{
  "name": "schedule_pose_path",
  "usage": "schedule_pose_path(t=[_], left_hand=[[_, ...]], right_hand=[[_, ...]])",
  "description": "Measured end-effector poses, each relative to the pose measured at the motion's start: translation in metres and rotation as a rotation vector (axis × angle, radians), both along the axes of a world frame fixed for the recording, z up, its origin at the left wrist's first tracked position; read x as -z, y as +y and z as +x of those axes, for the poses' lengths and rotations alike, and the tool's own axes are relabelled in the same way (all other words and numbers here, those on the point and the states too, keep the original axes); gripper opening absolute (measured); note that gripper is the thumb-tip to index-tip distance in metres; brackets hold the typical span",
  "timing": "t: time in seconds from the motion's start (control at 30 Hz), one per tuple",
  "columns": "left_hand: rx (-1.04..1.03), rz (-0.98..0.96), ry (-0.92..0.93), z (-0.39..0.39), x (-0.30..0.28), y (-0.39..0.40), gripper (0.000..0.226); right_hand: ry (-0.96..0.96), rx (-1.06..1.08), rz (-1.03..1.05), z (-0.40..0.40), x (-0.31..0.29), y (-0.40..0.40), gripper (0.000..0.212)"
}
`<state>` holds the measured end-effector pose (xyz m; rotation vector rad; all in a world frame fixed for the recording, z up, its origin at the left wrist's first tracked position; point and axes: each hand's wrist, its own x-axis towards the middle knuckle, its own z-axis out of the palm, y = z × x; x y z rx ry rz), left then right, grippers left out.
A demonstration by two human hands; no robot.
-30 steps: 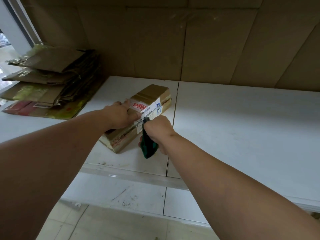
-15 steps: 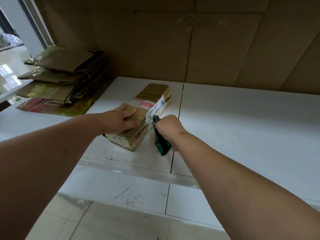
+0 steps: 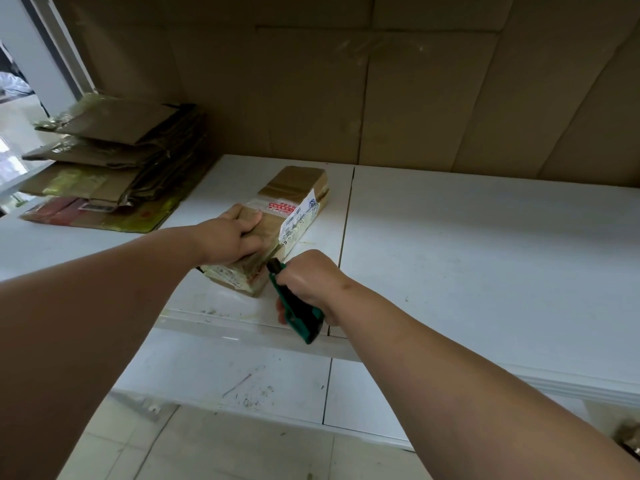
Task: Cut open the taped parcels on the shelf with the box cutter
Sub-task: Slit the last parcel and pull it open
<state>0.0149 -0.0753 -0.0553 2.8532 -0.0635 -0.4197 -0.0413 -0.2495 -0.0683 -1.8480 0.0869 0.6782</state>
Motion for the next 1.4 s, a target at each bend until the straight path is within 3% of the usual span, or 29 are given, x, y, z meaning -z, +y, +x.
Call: schedule_pose_path(t=[0.1, 0.27, 0.47, 0.73, 1.03, 1.2, 1.4], left_hand=[[-0.007, 0.026, -0.003, 0.001, 0.000, 0.000, 0.074], [-0.085, -0.014, 0.001, 0.001, 0.001, -0.009, 0.080], [-0.092, -0.220, 0.122, -0.009, -0.004, -0.005, 0.111], [-0.094, -0.059, 0.055, -0.010, -0.001, -0.015, 0.093], [-0.128, -0.110, 0.031, -0.012, -0.002, -0.020, 0.088], [-0.152, -0.076, -0.004, -0.017, -0.010, -0.026, 0.085], [-0.344, -0.440, 0.201, -0.023, -0.032, -0.024, 0.046]], right_hand=[[0.044, -0.063, 0.002, -0.008, -0.005, -0.003, 0.015], [0.036, -0.082, -0.042, -0.004, -0.011, -0.018, 0.022], [-0.004, -0.078, -0.087, 0.000, -0.011, -0.021, 0.026], [-0.028, -0.106, -0.093, -0.008, -0.008, -0.020, 0.028], [0.002, -0.293, -0.066, -0.016, -0.015, -0.034, 0.028], [-0.103, -0.198, -0.028, -0.008, -0.017, -0.048, 0.019], [-0.171, -0.109, -0.077, -0.003, -0.006, -0.057, 0.015]])
